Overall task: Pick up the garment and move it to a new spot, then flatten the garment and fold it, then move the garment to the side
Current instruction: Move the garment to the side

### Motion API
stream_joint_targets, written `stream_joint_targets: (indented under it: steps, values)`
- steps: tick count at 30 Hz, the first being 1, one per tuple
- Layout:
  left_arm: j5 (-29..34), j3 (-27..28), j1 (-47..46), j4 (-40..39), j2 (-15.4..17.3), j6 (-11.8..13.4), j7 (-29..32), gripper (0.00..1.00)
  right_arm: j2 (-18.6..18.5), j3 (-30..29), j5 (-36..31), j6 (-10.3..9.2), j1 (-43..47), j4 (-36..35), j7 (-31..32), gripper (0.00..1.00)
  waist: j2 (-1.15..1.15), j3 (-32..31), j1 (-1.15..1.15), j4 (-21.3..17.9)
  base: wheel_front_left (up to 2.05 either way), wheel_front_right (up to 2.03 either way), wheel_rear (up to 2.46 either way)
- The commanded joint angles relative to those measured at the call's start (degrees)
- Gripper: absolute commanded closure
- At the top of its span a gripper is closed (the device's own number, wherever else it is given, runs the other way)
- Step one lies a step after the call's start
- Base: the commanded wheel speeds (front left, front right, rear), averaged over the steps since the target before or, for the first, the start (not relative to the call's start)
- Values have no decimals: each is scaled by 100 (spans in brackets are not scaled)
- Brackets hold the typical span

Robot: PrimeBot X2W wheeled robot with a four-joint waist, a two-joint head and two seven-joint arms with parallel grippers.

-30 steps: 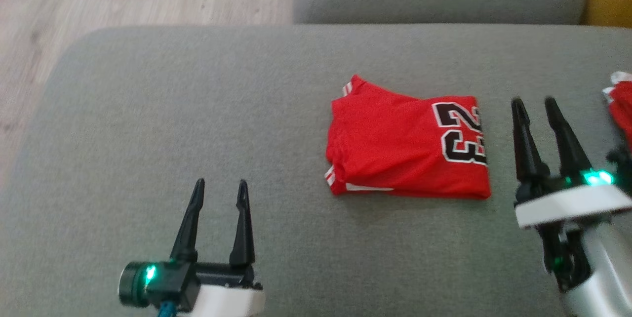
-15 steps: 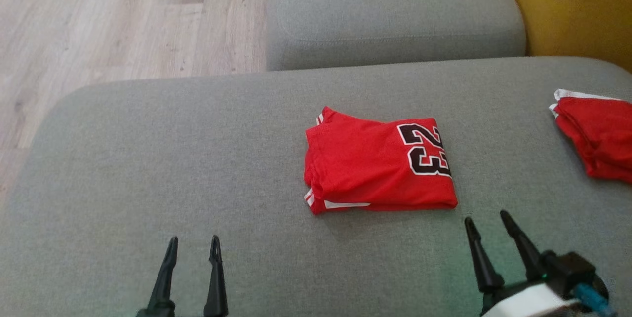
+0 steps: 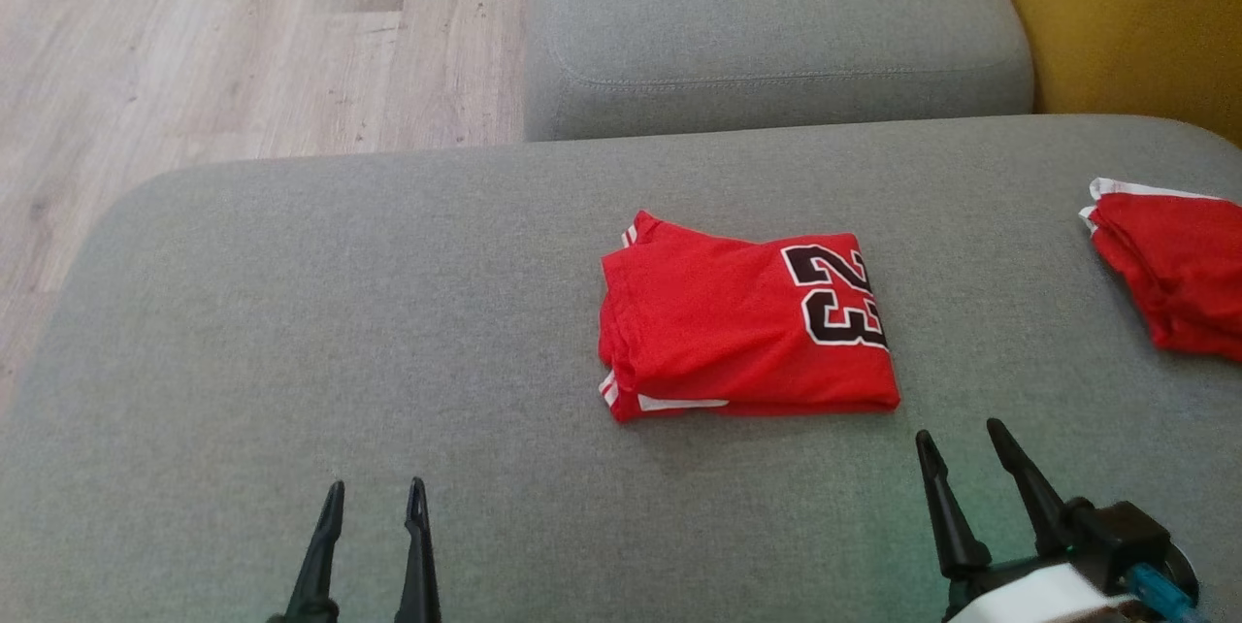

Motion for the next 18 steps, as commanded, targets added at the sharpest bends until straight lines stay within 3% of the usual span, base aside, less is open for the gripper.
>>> stream_joint_targets:
  steps: [1, 18]
  values:
    - [-1, 183, -192, -160, -37, 3, -30, 0, -44, 78, -54, -4, -178, -193, -78, 0, 0, 1, 0, -1, 0, 0, 0]
    - [-365, 133, -188, -159, -38, -13, -30, 0, 11, 159, -164, -4, -264, -125, -78, 0, 0, 36, 0, -43, 0, 0, 0]
